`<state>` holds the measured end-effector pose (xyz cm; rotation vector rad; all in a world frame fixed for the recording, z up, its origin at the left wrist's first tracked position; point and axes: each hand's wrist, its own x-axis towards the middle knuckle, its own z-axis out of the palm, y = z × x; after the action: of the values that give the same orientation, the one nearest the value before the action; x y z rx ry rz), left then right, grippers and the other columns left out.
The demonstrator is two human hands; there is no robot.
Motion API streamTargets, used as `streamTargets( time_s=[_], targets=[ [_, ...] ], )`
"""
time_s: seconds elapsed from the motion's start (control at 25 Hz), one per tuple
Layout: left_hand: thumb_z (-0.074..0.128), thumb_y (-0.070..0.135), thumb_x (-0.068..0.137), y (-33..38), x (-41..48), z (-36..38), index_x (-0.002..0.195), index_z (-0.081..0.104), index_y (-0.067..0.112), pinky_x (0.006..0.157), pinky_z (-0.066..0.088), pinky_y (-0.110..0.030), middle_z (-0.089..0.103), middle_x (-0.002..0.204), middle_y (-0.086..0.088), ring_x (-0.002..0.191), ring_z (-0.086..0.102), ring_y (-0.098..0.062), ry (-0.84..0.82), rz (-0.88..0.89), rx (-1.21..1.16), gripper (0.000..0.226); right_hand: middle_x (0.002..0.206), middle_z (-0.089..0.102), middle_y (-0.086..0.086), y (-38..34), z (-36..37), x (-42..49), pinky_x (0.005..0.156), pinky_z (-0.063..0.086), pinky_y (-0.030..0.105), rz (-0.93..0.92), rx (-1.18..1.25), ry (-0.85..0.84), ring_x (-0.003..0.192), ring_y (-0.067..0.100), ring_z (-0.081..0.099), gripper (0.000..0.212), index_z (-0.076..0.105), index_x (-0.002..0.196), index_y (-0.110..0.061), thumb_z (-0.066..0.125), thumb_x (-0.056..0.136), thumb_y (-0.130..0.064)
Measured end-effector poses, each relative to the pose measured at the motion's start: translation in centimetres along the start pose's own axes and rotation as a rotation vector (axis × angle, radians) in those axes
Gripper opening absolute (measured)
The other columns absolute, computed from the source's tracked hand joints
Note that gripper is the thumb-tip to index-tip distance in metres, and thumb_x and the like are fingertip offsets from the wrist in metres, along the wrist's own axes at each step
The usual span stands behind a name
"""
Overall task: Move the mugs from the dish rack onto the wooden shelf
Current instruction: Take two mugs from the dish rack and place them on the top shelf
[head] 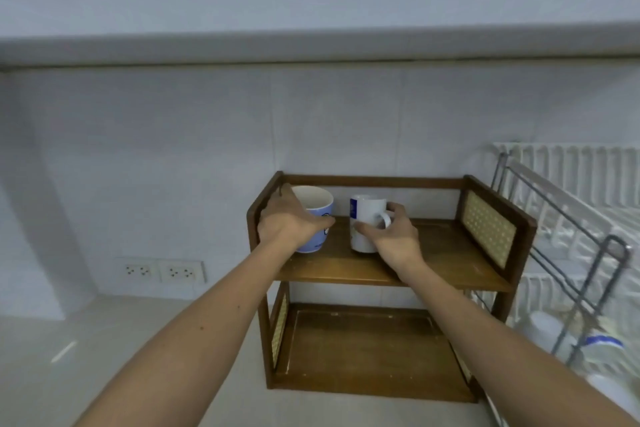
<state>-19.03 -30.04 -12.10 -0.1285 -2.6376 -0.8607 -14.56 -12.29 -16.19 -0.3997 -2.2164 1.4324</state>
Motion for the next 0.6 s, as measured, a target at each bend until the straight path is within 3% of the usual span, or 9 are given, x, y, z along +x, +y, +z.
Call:
streamTargets(
  time_s=[0.12, 0.24, 0.48, 0.6],
  targets=[
    [0.077, 0.062, 0.055, -0.1, 0.2, 0.6, 0.124, 0.046, 0.017, 0.073, 0.049, -0.029, 0.060, 0.117, -0.002, 0.104, 0.057, -0.023, -0.017, -0.017, -0.050, 0.088, 0.126, 0.057, 0.005, 0.3, -0.3, 0.1, 0.084, 0.048, 0.032, -0.043, -0.005, -0.070, 0.105, 0.018, 0.054, 0.074, 0.043, 0.127, -0.021, 0.082, 0.066, -0.036],
    [0.076, 0.061, 0.058, -0.2, -0.2, 1.5, 0.131, 0.041, 0.015, 0.080, 0.052, -0.034, 0.057, 0.122, -0.006, 0.108, 0.056, -0.025, -0.044, -0.047, -0.076, 0.093, 0.126, 0.058, 0.007, 0.4, -0.4, 0.0, 0.079, 0.045, 0.027, -0.073, -0.046, -0.094, 0.100, 0.013, 0.051, 0.072, 0.042, 0.126, -0.021, 0.082, 0.067, -0.032],
    [0.075, 0.060, 0.064, -0.4, -0.4, 1.2, 0.140, 0.030, 0.013, 0.086, 0.052, -0.038, 0.051, 0.133, -0.010, 0.117, 0.052, -0.029, -0.130, -0.049, -0.081, 0.100, 0.133, 0.054, 0.008, 0.1, -0.8, -0.6, 0.083, 0.043, 0.028, -0.067, -0.085, -0.142, 0.117, 0.025, 0.052, 0.076, 0.036, 0.134, -0.020, 0.079, 0.072, -0.033],
    [0.069, 0.055, 0.075, 0.0, -2.2, 0.0, 0.147, 0.021, 0.013, 0.092, 0.050, -0.040, 0.041, 0.144, -0.012, 0.125, 0.046, -0.030, -0.078, 0.063, -0.010, 0.096, 0.138, 0.050, 0.010, -0.2, -1.7, -2.7, 0.089, 0.040, 0.028, -0.077, -0.157, -0.164, 0.123, 0.026, 0.049, 0.087, 0.024, 0.145, -0.017, 0.075, 0.077, -0.031]
  ],
)
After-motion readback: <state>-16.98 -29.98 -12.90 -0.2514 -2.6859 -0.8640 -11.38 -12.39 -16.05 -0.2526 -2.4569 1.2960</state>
